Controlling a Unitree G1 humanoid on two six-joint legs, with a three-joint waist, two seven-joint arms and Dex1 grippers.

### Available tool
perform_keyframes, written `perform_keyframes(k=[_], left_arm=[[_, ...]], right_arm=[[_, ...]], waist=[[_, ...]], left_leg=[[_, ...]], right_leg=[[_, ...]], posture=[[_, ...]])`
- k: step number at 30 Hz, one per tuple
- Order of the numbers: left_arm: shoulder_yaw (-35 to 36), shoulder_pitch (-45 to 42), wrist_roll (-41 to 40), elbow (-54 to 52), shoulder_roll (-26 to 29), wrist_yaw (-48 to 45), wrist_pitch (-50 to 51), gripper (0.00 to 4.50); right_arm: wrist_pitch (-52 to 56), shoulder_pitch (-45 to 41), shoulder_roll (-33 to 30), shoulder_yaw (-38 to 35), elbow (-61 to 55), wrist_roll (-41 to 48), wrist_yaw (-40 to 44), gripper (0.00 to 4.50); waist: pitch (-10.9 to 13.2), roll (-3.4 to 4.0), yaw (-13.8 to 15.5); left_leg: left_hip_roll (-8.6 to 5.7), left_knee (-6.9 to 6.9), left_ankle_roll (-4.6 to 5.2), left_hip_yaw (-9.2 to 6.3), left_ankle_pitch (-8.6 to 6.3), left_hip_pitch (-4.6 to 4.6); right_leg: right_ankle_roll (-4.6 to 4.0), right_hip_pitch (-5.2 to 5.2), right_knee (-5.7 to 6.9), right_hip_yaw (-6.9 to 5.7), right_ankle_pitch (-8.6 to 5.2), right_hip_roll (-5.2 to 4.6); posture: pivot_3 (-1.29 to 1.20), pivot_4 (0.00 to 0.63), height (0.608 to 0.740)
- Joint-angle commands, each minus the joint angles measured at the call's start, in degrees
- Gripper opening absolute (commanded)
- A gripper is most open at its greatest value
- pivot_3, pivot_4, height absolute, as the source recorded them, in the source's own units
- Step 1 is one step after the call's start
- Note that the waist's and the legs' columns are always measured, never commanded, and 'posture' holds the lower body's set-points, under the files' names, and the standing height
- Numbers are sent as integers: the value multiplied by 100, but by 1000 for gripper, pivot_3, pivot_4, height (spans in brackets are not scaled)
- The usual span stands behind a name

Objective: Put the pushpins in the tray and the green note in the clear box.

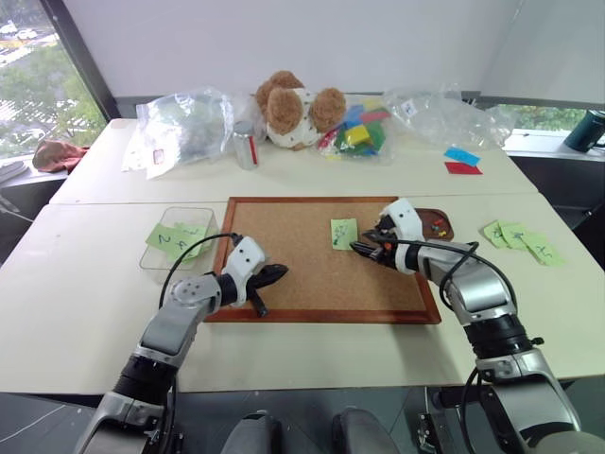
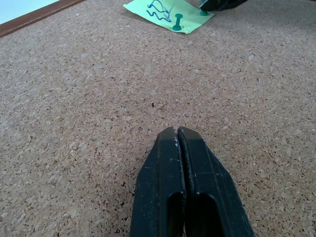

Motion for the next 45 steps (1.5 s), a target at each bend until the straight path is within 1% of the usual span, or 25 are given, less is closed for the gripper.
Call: perform_keyframes(k=[1, 4, 7, 9, 10, 18, 23, 27, 29, 32, 34, 39, 45], left_arm=[[-161, 168, 149, 154, 22, -5, 167, 0], [-164, 170, 151, 149, 15, 8, 168, 0], [-164, 173, 153, 148, 16, 16, 167, 0], [-163, 175, 154, 147, 17, 20, 169, 0], [-162, 179, 154, 145, 20, 20, 169, 0], [-170, 207, 149, 125, 32, 8, 187, 0], [-200, 206, 154, 160, 19, -14, 193, 0], [-205, 185, 156, 193, 12, -20, 190, 0], [-207, 166, 159, 219, 6, -26, 180, 0], [-212, 144, 164, 247, -1, -34, 166, 0], [-217, 133, 168, 264, -5, -35, 154, 0], [-210, 125, 172, 264, 1, -44, 147, 0], [-201, 170, 169, 206, 12, -20, 163, 0]], right_arm=[[-83, -85, 36, -6, -56, -5, 25, 1894], [-96, -86, 53, -1, -8, -8, 33, 1894], [-110, -107, 85, -22, 30, 11, 45, 1035], [-112, -125, 95, -25, 50, 7, 55, 137], [-110, -130, 98, -28, 50, 4, 61, 50], [200, -159, -22, -214, -452, 114, 32, 50], [696, -305, -180, -597, -1032, 359, -77, 50], [891, -413, -281, -851, -1126, 456, -200, 50], [755, -550, -413, -1136, -699, 405, -385, 50], [336, -777, -602, -1420, 325, 229, -682, 50], [-30, -902, -728, -1415, 1037, 84, -783, 50], [-749, -1199, -807, -1391, 2551, -33, -671, 50], [-1330, -1423, -797, -1361, 3567, -116, -537, 50]], waist=[[0, 0, -1], [0, 0, -1], [0, 0, -1], [0, 0, -2], [0, 0, -2], [0, 0, -1], [1, 2, 3], [1, 1, 3], [1, 1, 3], [1, 1, 8], [1, 1, 12], [0, 3, 2], [0, 4, -2]], left_leg=[[0, 0, 0, 0, 0, 0], [0, 0, 0, 0, 0, 0], [0, 0, 0, 0, 0, 0], [0, 0, 0, 0, 0, 0], [0, 0, 0, 0, 0, 0], [0, -2, 0, -1, 0, 0], [0, -6, 0, -1, 0, 0], [0, -7, 0, -1, 0, 0], [0, -8, 1, -1, -1, 0], [0, -7, 1, -1, 0, 0], [-1, -7, 2, -1, -1, 0], [-1, -14, 2, 0, -1, 1], [-1, -11, 3, 1, -1, 2]], right_leg=[[0, 0, 0, 0, 0, 0], [0, 0, 0, 0, 0, 0], [0, 0, 0, 0, 0, 0], [0, 0, 0, 0, 0, 0], [0, 0, 0, 0, 0, 0], [0, 0, -1, 0, 0, 0], [0, -2, -3, 0, 0, 0], [0, 1, -9, 0, 0, 0], [0, 1, -11, 0, 0, 0], [0, 4, -12, 0, 0, -2], [0, 7, -18, -2, 0, -2], [0, 9, -26, -3, 0, -2], [0, 13, -27, -3, 0, -2]], posture=[[0, 150, 740], [0, 150, 740], [0, 150, 740], [0, 150, 740], [0, 150, 740], [0, 150, 740], [0, 150, 740], [0, 150, 740], [0, 150, 740], [0, 150, 740], [0, 150, 740], [0, 150, 740], [0, 150, 740]])
